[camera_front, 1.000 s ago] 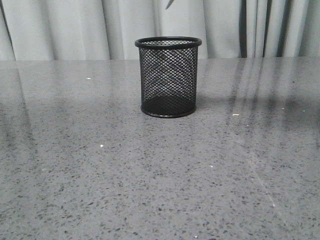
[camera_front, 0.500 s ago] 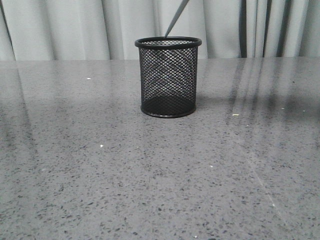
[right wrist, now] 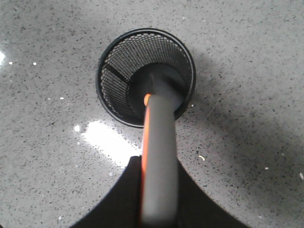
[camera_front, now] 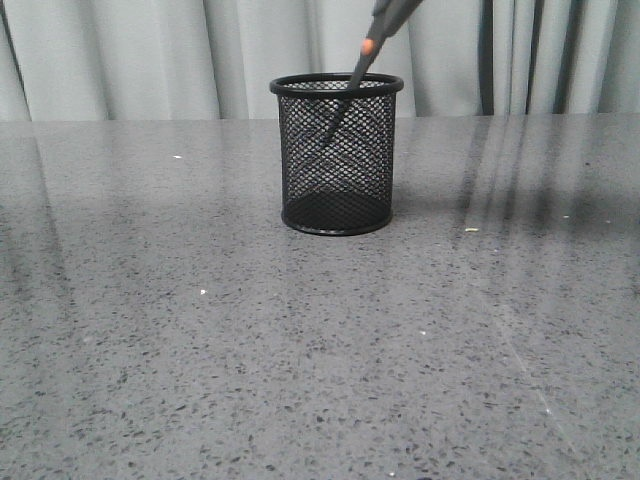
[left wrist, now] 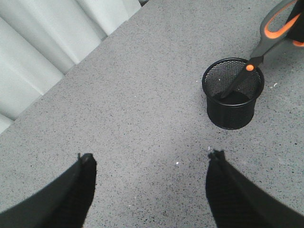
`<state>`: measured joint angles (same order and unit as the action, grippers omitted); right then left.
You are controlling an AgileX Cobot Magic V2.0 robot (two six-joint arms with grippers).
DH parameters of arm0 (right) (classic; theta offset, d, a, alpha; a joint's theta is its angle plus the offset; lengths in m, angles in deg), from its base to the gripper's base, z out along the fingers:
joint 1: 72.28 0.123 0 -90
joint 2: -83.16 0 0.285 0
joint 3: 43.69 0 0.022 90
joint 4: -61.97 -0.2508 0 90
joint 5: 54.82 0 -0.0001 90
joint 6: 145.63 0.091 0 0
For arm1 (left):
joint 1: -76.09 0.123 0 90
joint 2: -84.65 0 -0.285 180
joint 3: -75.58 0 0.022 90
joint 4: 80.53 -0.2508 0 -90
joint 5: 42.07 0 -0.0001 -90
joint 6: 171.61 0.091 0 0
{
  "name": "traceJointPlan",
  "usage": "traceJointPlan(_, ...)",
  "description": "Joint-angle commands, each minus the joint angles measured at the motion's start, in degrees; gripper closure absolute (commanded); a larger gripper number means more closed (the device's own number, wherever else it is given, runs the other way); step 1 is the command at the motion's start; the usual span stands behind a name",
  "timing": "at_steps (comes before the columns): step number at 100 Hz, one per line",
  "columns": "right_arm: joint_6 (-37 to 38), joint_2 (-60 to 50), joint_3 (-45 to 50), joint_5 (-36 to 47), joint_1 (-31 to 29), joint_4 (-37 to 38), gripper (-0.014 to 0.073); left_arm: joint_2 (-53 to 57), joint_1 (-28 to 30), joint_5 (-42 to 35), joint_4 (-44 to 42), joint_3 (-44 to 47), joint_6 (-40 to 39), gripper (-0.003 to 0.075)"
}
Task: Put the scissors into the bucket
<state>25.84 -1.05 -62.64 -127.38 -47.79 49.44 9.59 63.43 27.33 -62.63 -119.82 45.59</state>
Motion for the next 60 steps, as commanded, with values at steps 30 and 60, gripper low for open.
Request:
traceJointPlan(30,-0.2,0.3,-1.9,-1.6,0.0,0.0,0.0638,1.0,0.2,-3.0,1.8,-1.9,-0.6,0.0258)
traceJointPlan(60,-0.2,0.3,-1.9,-1.6,0.0,0.0,0.0539,1.0,0.2,-3.0,1.8,-1.9,-0.6,0.0258)
